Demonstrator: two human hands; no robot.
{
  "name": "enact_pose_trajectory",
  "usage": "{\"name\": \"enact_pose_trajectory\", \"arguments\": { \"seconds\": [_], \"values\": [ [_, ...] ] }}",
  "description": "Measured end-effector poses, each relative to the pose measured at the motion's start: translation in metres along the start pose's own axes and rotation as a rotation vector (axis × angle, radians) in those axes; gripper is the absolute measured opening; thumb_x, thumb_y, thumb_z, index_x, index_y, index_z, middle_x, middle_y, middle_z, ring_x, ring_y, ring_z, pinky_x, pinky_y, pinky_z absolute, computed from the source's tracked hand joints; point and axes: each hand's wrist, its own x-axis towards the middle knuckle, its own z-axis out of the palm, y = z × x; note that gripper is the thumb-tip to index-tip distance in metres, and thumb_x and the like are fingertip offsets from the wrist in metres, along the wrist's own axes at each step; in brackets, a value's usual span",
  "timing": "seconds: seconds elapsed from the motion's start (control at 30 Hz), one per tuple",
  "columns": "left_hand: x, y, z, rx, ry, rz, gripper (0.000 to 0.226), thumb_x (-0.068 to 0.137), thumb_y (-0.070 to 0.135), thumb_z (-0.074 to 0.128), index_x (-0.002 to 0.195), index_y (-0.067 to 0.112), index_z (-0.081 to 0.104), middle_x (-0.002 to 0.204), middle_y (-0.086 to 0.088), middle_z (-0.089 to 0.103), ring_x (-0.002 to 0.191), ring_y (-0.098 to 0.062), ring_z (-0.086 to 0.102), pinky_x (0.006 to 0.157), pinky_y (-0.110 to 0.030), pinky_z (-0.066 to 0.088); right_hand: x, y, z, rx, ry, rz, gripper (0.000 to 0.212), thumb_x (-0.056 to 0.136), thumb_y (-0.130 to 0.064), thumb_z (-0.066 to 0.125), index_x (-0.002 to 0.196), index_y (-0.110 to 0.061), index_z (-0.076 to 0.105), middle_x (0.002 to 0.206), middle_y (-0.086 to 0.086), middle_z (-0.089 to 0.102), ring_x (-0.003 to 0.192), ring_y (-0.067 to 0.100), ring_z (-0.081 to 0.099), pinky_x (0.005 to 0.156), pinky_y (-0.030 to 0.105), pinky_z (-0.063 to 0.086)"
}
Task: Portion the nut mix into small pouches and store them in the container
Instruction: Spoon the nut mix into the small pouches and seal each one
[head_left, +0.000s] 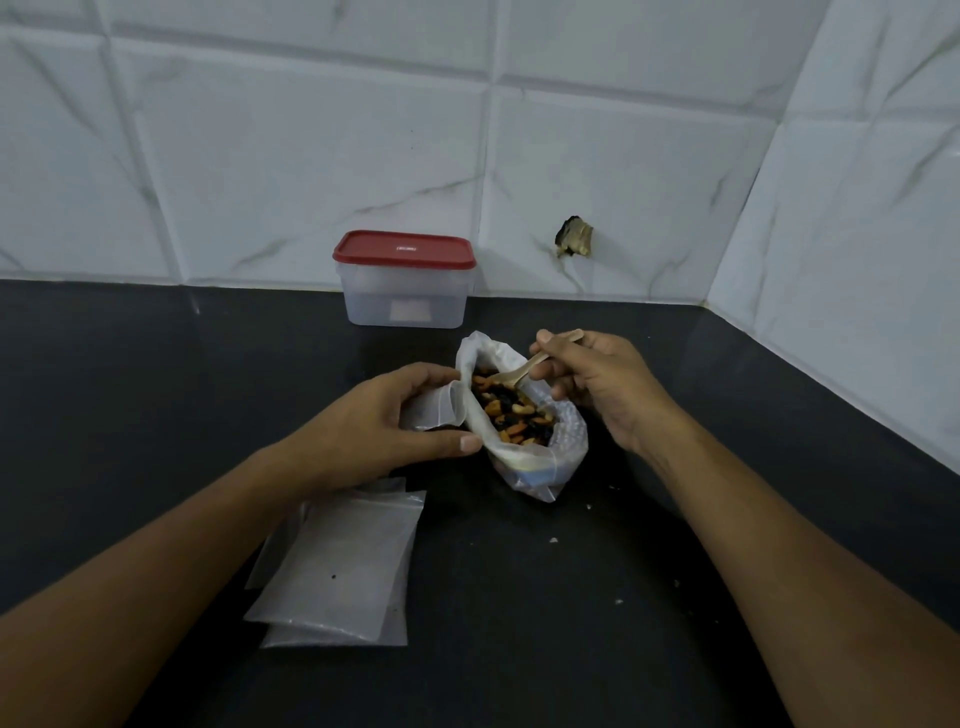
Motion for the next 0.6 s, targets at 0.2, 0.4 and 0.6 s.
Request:
{"name": "enact_pose_trajectory", "arguments": {
  "seconds": [0.2,0.4,0.6],
  "values": [
    [-0.001,-0.004,-0.007,-0.024,-0.07,-0.023,0.09,0.065,0.071,0.082,0.144,0.047,0.044,0.138,0.026,0.053,0.127,0.002,0.054,0.108,-0.033,0.049,-0.002,-0.001,0.001,0.006,0.041,0.021,0.026,0.1,-0.031,0.067,0.099,-0.007,0.075,0.079,0.008,0.077,0.053,0.011,0.06,0.058,0.02,0.053],
    [-0.001,0.001,-0.013,-0.056,-0.094,-0.058,0.078,0.064,0.06,0.082,0.134,0.05,0.05,0.129,0.025,0.056,0.118,0.002,0.057,0.097,-0.025,0.052,-0.002,-0.001,0.003,0.073,0.127,0.061,0.031,0.1,-0.034,0.067,0.103,-0.004,0.074,0.077,0.008,0.076,0.053,0.01,0.061,0.055,0.02,0.054],
    [-0.002,0.004,-0.009,-0.062,0.065,-0.049,0.069,0.064,0.059,0.08,0.125,0.039,0.057,0.115,0.015,0.065,0.101,0.005,0.064,0.084,-0.022,0.057,-0.002,-0.002,0.001,0.114,0.196,0.053,0.029,0.097,-0.035,0.07,0.099,-0.007,0.077,0.07,0.004,0.071,0.054,0.011,0.059,0.056,0.021,0.053]
  ]
}}
